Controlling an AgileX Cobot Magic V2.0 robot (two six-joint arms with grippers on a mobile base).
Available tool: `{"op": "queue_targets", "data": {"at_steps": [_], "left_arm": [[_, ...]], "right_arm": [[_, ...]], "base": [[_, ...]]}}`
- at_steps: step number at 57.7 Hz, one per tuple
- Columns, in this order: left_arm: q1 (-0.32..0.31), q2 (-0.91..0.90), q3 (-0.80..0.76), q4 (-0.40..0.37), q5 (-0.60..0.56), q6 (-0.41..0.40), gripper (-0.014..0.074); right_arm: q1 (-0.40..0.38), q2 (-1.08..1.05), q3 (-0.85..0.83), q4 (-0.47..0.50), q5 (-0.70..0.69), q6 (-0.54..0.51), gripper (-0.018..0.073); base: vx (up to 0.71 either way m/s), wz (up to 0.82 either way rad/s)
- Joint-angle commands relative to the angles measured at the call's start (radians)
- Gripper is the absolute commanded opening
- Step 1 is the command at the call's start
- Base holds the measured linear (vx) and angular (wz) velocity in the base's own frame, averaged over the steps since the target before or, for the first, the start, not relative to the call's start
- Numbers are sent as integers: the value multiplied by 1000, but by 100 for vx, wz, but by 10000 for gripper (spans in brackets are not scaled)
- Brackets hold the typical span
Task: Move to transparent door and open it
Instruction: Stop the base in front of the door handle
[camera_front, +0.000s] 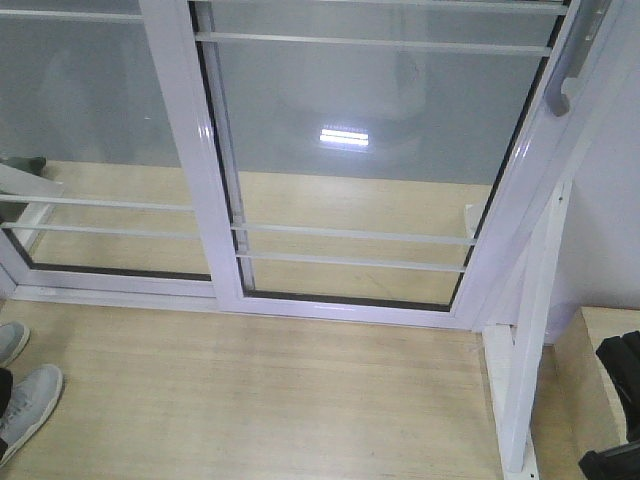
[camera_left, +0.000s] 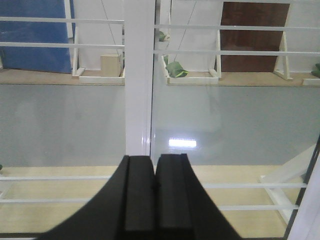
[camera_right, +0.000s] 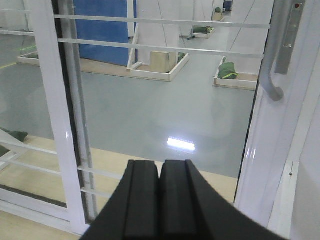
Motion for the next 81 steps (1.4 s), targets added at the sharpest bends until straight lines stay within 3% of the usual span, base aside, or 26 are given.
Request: {"op": "queue_targets", "data": {"at_steps": [1,81], "left_arm": [[-3,-13,30,-7,-88,-7,-3],[-3,-13,30,-7,-88,-7,-3]], "right_arm": [[-2,-14,14,-1,-83,-2,-1],[-2,-14,14,-1,-83,-2,-1]], "base": [[30,-21],[11,-7]]}}
